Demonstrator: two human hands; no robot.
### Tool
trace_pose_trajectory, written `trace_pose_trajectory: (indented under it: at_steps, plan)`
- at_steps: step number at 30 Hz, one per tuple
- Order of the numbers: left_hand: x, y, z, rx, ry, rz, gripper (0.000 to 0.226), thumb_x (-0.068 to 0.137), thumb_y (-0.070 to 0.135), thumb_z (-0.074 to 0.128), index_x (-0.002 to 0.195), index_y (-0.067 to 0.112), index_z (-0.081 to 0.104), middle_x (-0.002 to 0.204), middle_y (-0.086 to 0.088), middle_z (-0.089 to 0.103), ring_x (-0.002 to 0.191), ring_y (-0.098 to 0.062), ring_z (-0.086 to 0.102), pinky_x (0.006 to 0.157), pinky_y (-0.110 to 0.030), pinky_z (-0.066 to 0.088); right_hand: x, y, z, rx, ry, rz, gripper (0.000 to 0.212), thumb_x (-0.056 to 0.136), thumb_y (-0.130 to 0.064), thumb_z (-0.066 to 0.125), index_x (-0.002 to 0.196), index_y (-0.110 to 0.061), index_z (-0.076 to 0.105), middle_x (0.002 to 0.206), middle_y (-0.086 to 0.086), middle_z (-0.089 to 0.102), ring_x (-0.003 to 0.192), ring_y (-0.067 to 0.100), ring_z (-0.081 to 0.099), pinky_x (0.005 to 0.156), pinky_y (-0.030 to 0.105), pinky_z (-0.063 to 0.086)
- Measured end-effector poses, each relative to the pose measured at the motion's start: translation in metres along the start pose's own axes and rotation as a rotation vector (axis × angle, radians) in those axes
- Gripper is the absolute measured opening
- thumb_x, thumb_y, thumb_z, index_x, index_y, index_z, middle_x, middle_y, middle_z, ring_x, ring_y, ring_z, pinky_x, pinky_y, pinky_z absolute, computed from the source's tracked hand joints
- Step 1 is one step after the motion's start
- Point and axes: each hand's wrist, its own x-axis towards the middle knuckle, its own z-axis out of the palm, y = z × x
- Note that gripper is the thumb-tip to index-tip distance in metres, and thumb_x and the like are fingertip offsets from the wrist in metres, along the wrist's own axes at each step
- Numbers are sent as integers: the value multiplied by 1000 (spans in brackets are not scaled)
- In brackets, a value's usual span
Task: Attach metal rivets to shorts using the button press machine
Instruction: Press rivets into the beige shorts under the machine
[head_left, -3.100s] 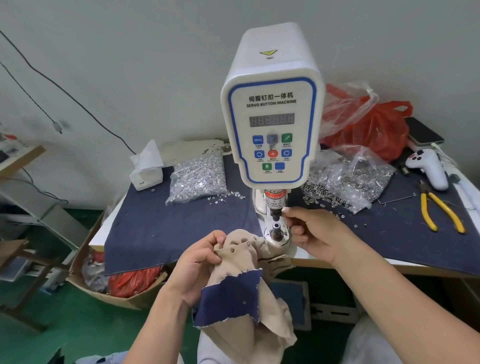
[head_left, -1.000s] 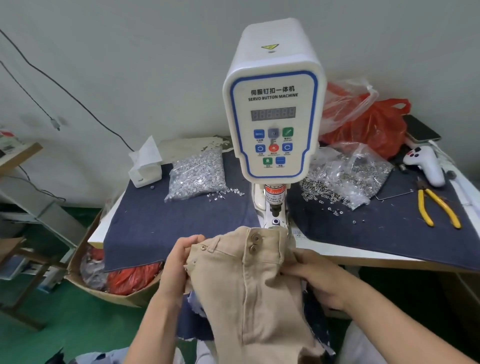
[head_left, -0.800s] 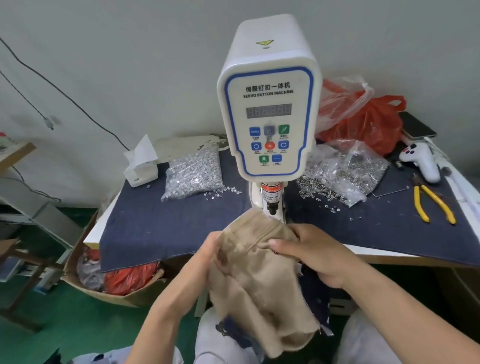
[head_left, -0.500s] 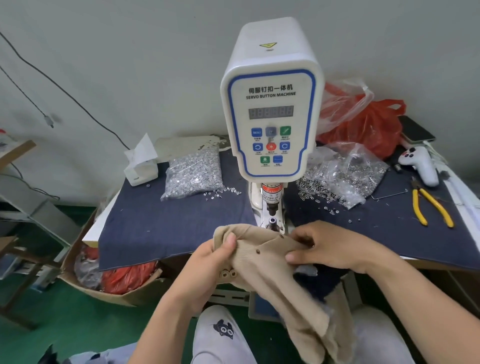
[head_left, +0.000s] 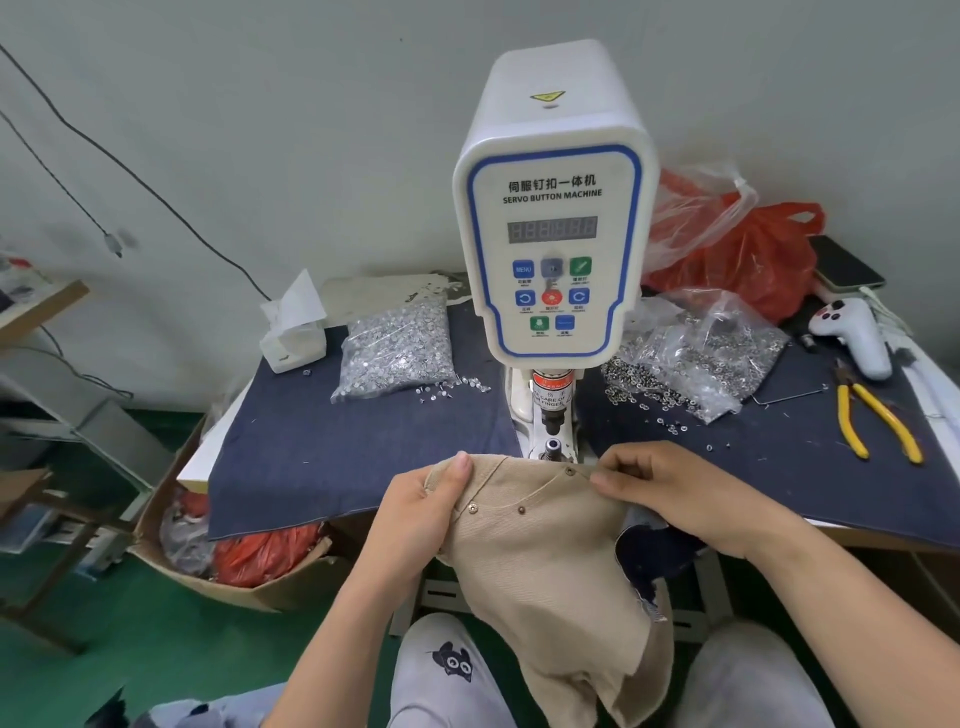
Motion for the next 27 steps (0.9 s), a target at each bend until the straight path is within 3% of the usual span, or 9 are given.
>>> trace_pose_trajectory:
  at_steps: [3, 5, 8, 11, 14, 17, 22, 27]
  plan:
    - [4, 1, -1, -11, -12, 3, 43, 104, 58, 52, 95, 30, 82, 95, 2, 81, 95, -19, 76, 89, -42, 59, 6, 2, -1, -181, 2, 33, 15, 97, -40, 68, 86, -30, 73, 76, -10, 71, 65, 1, 58, 64, 16, 45]
    - [7, 0, -3, 8, 14, -1, 53, 103, 62, 50, 78, 21, 75, 81, 10, 76, 78, -13, 70, 78, -35, 53, 16, 6, -5, -366, 96, 43, 15, 97, -35, 66, 84, -33, 72, 82, -12, 74, 71, 1, 65, 69, 20, 50]
    - [17, 1, -9, 150, 188, 3, 68, 102, 66, 46, 53, 21, 32, 52, 12, 36, 51, -6, 36, 59, -35, 31, 31, 16, -21, -708, 499, 43, 12, 98, -30, 63, 88, -30, 69, 87, -11, 73, 87, 17, 69, 76, 34, 51]
    - [31, 4, -22, 315, 398, 32, 71, 104, 59, 45, 47, 19, 32, 41, 7, 35, 42, -11, 34, 54, -35, 35, 42, 30, -45, -923, 826, 31, 13, 98, -24, 63, 97, -16, 73, 95, 8, 70, 89, 35, 66, 75, 42, 50]
    - [56, 6, -35, 490, 571, 45, 43, 91, 47, 54, 59, 19, 55, 53, 7, 60, 59, -14, 58, 65, -36, 54, 53, 41, -53, -1003, 861, 80, 19, 98, -27, 65, 105, -10, 72, 98, 14, 66, 94, 37, 62, 79, 46, 50]
    - [87, 12, -36, 597, 528, 36, 6, 91, 36, 61, 93, 32, 65, 81, 17, 65, 85, -19, 64, 72, -34, 48, 59, 56, -45, -1007, 920, 17, 18, 95, -25, 67, 103, -9, 69, 96, 14, 62, 94, 37, 58, 86, 49, 46]
    - [131, 7, -28, 741, 420, -60, 23, 97, 38, 60, 117, 34, 71, 111, -3, 74, 106, -32, 69, 86, -39, 52, 63, 67, -41, -944, 1010, 1, 14, 94, -26, 67, 100, -14, 68, 99, 10, 60, 99, 34, 54, 88, 50, 42]
    - [154, -4, -24, 743, 466, -110, 19, 98, 39, 66, 112, 39, 77, 112, -4, 75, 107, -34, 70, 80, -36, 47, 63, 68, -40, -921, 970, 21, 13, 97, -28, 64, 98, -15, 66, 98, 4, 59, 102, 30, 51, 89, 48, 41]
